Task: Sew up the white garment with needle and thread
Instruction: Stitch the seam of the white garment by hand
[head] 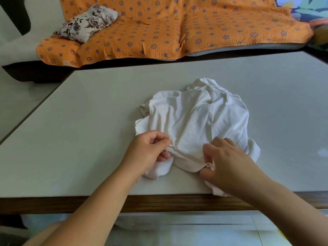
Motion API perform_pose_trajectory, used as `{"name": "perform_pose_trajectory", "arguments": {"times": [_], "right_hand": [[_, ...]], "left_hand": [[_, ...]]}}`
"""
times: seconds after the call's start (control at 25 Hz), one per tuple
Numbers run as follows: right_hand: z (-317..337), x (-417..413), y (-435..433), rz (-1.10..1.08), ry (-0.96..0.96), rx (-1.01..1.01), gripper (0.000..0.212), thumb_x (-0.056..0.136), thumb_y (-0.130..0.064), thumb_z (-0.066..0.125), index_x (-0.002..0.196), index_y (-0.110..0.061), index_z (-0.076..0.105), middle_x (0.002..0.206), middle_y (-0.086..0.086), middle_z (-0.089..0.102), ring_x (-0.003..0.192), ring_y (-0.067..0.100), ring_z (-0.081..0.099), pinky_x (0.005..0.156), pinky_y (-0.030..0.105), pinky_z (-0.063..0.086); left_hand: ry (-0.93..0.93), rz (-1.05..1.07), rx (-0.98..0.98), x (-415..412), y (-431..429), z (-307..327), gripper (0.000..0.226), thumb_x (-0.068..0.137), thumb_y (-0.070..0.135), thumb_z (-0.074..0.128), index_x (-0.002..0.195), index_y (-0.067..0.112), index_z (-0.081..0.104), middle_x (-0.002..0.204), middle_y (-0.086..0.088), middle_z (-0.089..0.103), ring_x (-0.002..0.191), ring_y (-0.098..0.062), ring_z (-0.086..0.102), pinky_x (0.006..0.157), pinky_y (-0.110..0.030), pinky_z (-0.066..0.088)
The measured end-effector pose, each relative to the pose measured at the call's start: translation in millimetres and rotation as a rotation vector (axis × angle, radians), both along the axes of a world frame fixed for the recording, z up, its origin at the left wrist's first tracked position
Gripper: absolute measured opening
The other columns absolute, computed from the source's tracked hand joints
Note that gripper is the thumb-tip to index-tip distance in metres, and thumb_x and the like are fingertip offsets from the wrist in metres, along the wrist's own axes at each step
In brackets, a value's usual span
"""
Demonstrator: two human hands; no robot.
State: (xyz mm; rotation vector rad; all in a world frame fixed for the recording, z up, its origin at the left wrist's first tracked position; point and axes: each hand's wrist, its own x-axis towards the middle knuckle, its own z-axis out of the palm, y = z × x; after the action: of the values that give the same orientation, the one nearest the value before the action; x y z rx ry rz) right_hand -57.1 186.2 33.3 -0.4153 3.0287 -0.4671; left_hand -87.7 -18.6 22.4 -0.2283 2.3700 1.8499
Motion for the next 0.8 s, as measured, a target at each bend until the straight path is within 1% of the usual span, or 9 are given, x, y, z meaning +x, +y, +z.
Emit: {"name": "perform_pose_trajectory", "arguments": {"times": [0.08,0.2,0.28,0.32,0.4,0.48,0.56,0.68,0.8], "right_hand": [[5.2,-5.0,13.4,-0.047,-0.015,0.042,0.018,0.084,-0.042,0.057,0.082,-0.026,0.049,0.094,-0.009,0.046,0.093,0.013,0.043,0.077,0.025,0.039],[9.9,-14.1,30.6,-0.157,-0.018,0.114,0.017,0.082,-0.041,0.060,0.083,-0.026,0.052,0.097,-0.006,0.049,0.097,0.017,0.044,0.075,0.027,0.038],[11.5,-15.3,34.1,-0.179,-0.013,0.195,0.013,0.085,-0.038,0.058,0.094,-0.030,0.057,0.106,-0.005,0.050,0.103,0.019,0.044,0.078,0.027,0.038],[10.5,-13.9,33.0,-0.167,-0.011,0.215,0.020,0.085,-0.040,0.055,0.103,-0.032,0.058,0.111,-0.005,0.049,0.107,0.019,0.043,0.083,0.028,0.039],[8.5,-5.9,23.2,-0.100,0.050,0.119,0.045,0.081,-0.051,0.052,0.123,-0.035,0.055,0.118,-0.006,0.048,0.114,0.018,0.042,0.094,0.029,0.039],[-0.3,2.4,4.7,-0.025,0.158,-0.079,0.060,0.076,-0.061,0.048,0.126,-0.029,0.060,0.114,-0.007,0.054,0.112,0.017,0.049,0.092,0.031,0.041],[-19.6,3.0,-11.4,0.002,0.235,-0.127,0.053,0.079,-0.060,0.050,0.114,-0.024,0.069,0.100,-0.006,0.063,0.098,0.017,0.057,0.083,0.032,0.046],[-35.0,-10.4,-12.5,-0.064,0.261,-0.120,0.016,0.088,-0.036,0.066,0.084,-0.021,0.073,0.081,-0.005,0.062,0.082,0.021,0.058,0.071,0.031,0.042],[-35.6,-16.3,-9.3,-0.087,0.210,-0.083,0.017,0.092,-0.033,0.061,0.089,-0.021,0.072,0.085,-0.008,0.056,0.090,0.019,0.053,0.078,0.029,0.038]], "left_hand": [[0.046,-0.039,-0.143,1.1,2.7,-1.4,0.008,0.091,0.016,0.066,0.085,0.018,0.072,0.070,-0.004,0.068,0.059,-0.011,0.066,0.059,-0.020,0.053],[0.093,-0.074,-0.246,1.3,6.9,-2.6,0.009,0.090,0.018,0.067,0.083,0.022,0.071,0.071,-0.006,0.066,0.053,-0.008,0.062,0.056,-0.017,0.050],[0.114,-0.102,-0.273,1.2,9.3,-3.7,0.011,0.090,0.018,0.067,0.082,0.024,0.071,0.072,-0.006,0.065,0.052,-0.007,0.062,0.057,-0.017,0.050],[0.120,-0.115,-0.274,1.4,10.8,-4.1,0.011,0.090,0.018,0.067,0.082,0.024,0.071,0.072,-0.004,0.066,0.053,-0.007,0.062,0.058,-0.017,0.050],[0.129,-0.142,-0.268,2.2,13.3,-3.7,0.010,0.090,0.018,0.067,0.083,0.025,0.071,0.074,-0.001,0.068,0.056,-0.008,0.064,0.061,-0.020,0.054],[0.127,-0.152,-0.244,2.4,13.9,-3.0,0.010,0.090,0.018,0.068,0.083,0.024,0.072,0.075,-0.001,0.070,0.059,-0.010,0.065,0.065,-0.025,0.057],[0.104,-0.144,-0.220,2.1,11.9,-2.2,0.009,0.090,0.020,0.069,0.083,0.024,0.073,0.071,0.000,0.070,0.056,-0.007,0.064,0.059,-0.022,0.054],[0.054,-0.136,-0.169,2.2,10.6,-0.5,0.007,0.092,0.021,0.067,0.086,0.021,0.071,0.061,0.001,0.069,0.049,-0.005,0.056,0.055,-0.017,0.046],[0.018,-0.144,-0.019,1.8,13.3,-0.7,0.006,0.093,0.014,0.065,0.089,0.014,0.070,0.069,-0.004,0.072,0.059,-0.011,0.065,0.062,-0.021,0.053]]}}
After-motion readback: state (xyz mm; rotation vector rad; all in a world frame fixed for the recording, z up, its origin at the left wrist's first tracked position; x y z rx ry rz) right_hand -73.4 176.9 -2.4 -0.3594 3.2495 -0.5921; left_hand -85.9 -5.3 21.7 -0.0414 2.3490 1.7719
